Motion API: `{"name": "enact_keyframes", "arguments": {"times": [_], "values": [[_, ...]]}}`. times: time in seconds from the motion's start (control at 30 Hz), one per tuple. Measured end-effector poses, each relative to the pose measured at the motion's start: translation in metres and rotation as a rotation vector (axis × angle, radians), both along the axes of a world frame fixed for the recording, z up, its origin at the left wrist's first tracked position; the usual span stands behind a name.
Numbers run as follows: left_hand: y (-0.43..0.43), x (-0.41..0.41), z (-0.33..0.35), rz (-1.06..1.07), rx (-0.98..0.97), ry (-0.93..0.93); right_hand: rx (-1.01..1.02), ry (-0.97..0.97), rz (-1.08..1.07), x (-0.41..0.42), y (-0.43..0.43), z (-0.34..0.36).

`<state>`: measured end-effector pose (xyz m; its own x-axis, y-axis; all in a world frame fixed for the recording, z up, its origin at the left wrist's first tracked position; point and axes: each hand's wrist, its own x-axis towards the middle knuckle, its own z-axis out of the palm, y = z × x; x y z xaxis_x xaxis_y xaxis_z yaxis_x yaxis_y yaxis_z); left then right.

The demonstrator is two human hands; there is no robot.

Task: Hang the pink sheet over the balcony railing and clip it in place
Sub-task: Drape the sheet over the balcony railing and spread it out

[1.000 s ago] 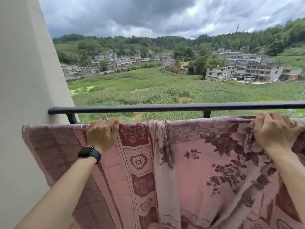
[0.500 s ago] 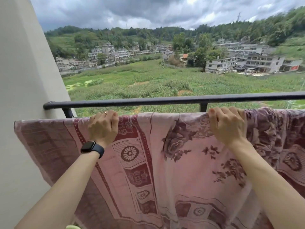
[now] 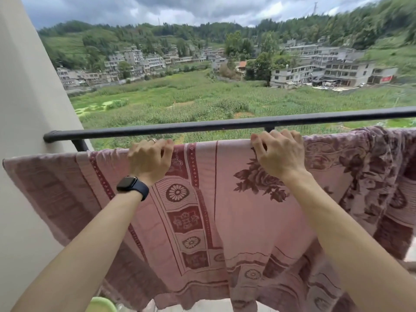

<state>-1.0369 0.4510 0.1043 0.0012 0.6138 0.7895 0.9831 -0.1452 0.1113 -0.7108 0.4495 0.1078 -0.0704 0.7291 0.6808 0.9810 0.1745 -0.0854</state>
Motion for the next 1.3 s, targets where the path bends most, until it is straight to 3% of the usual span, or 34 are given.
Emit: {"name": "enact_keyframes", "arguments": {"times": [0.23, 0.4, 0.47, 0.7, 0.9, 1.13, 1.3], "values": [[0.007, 0.001, 0.007, 0.017, -0.053, 0.055, 0.019, 0.118, -0.177, 0.103, 0.003, -0.008], [-0.003, 0.007, 0.009, 0.109, -0.098, -0.008, 0.059, 0.094, -0.158, 0.142, -0.007, -0.022], [-0.005, 0.040, 0.014, 0.120, -0.118, -0.014, 0.048, 0.091, -0.134, 0.144, -0.006, -0.021], [0.001, 0.220, 0.025, -0.191, -0.183, 0.241, -0.030, 0.061, -0.083, 0.142, -0.016, -0.017], [0.013, 0.312, 0.023, -0.368, -0.205, 0.274, 0.026, 0.195, -0.236, 0.196, -0.034, -0.013], [0.014, 0.364, 0.015, -0.266, -0.179, 0.209, 0.005, 0.017, -0.143, 0.242, -0.015, -0.009], [0.023, 0.355, 0.009, -0.158, -0.012, 0.220, 0.086, -0.022, -0.086, 0.332, -0.002, -0.013]]}}
